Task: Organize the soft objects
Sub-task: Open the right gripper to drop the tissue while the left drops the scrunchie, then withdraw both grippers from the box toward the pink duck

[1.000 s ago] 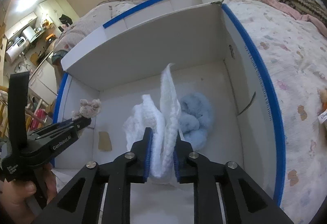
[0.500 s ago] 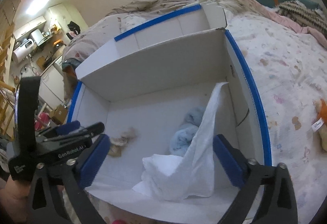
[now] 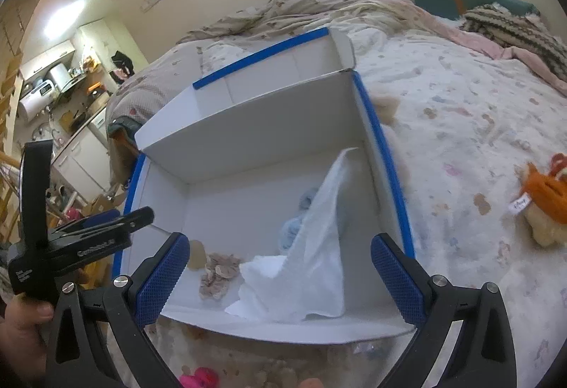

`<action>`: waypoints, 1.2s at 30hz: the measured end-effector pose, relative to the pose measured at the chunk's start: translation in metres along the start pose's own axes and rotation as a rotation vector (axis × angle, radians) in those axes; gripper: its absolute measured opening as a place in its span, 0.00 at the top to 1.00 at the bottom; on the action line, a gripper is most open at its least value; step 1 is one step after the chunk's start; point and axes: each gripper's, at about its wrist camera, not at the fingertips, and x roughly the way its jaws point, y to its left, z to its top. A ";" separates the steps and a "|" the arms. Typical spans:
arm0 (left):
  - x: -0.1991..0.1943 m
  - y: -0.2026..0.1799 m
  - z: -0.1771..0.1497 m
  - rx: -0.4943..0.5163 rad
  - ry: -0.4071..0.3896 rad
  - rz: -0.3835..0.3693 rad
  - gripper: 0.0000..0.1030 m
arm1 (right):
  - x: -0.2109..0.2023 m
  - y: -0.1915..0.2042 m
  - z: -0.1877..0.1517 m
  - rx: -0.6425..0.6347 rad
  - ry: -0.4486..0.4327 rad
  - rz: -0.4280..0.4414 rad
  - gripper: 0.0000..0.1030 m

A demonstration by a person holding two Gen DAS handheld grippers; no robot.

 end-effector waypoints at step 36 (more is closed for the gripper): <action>-0.037 0.079 -0.117 -0.211 0.099 -0.017 0.33 | -0.023 0.027 -0.088 0.003 0.219 -0.017 0.00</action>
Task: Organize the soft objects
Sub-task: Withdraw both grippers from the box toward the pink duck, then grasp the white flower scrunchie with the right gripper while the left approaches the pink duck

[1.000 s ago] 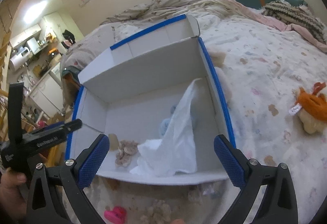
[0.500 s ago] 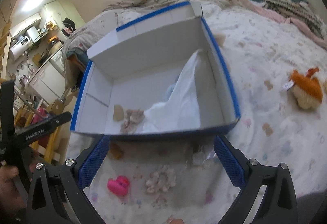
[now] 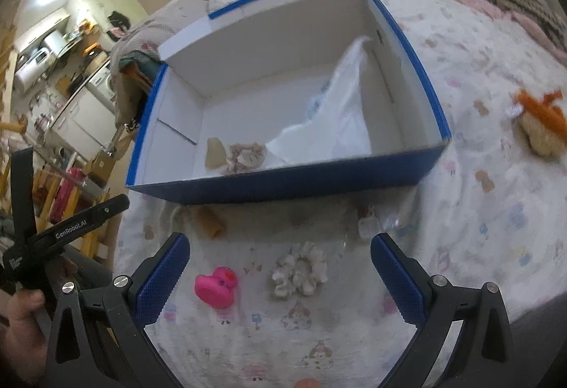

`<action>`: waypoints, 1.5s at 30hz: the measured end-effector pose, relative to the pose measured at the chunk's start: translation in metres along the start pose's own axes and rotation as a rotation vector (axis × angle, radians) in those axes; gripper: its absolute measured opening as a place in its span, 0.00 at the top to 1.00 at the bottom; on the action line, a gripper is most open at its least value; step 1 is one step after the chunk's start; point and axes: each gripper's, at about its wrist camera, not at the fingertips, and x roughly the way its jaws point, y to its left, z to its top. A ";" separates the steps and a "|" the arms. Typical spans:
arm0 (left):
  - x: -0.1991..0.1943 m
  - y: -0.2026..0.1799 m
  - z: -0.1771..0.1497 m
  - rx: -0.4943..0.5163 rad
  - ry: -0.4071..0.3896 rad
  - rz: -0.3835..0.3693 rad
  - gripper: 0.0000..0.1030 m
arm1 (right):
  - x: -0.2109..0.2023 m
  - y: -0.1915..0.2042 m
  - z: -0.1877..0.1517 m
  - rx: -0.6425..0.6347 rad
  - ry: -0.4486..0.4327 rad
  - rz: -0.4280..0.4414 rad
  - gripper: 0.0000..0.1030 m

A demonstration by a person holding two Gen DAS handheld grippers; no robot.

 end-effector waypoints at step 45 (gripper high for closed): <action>0.003 -0.022 -0.014 0.053 0.016 -0.072 0.33 | -0.045 0.035 0.023 -0.178 -0.127 0.104 0.79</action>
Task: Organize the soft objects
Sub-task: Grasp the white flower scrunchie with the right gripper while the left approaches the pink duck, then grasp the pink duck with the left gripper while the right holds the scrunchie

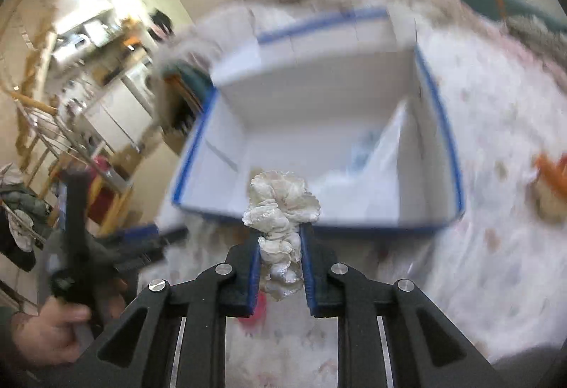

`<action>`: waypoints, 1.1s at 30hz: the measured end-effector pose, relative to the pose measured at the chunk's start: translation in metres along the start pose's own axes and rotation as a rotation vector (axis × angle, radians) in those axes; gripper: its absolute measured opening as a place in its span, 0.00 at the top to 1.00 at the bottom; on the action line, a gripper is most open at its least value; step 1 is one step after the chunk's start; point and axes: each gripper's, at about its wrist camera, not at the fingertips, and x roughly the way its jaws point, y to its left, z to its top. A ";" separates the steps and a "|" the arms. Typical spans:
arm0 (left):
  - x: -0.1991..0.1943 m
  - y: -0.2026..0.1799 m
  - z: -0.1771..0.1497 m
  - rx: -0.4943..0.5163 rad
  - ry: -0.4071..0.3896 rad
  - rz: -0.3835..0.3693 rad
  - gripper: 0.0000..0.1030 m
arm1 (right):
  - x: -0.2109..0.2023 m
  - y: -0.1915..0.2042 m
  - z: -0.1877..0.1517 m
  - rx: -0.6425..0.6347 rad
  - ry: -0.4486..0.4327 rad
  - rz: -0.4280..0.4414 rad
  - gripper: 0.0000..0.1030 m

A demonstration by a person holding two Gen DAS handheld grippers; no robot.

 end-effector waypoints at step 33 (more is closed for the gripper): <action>0.070 -0.100 -0.055 0.280 0.229 0.006 0.34 | -0.005 -0.055 0.005 0.152 -0.112 0.021 0.79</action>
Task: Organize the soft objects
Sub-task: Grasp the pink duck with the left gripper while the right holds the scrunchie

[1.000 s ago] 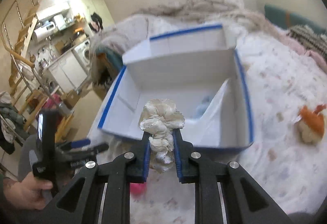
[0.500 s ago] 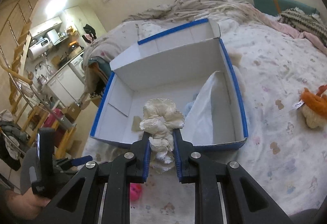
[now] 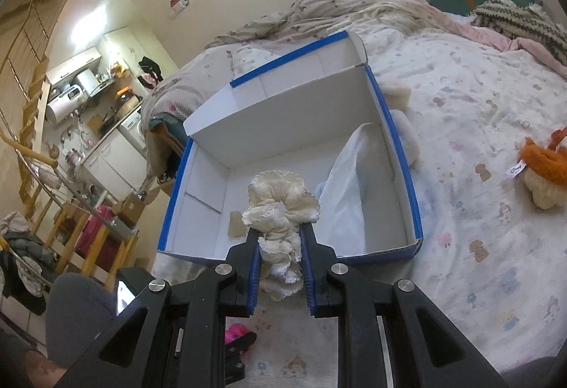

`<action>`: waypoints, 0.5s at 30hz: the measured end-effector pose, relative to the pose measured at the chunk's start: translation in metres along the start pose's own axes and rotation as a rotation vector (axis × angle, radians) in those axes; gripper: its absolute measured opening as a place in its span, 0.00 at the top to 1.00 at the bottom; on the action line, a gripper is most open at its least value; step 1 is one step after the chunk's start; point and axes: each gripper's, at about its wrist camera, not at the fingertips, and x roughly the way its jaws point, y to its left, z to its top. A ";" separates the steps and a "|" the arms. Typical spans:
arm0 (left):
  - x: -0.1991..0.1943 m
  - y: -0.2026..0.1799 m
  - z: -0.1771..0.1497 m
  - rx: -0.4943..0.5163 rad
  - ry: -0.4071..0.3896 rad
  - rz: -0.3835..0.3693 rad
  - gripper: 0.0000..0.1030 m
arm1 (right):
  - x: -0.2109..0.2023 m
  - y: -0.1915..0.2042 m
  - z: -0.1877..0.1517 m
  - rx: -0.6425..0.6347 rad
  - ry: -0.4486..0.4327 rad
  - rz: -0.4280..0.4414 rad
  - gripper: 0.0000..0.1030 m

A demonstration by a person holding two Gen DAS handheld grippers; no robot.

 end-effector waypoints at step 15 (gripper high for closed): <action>0.001 0.046 0.006 -0.138 -0.008 0.045 0.63 | 0.004 0.003 0.000 -0.016 0.015 -0.015 0.79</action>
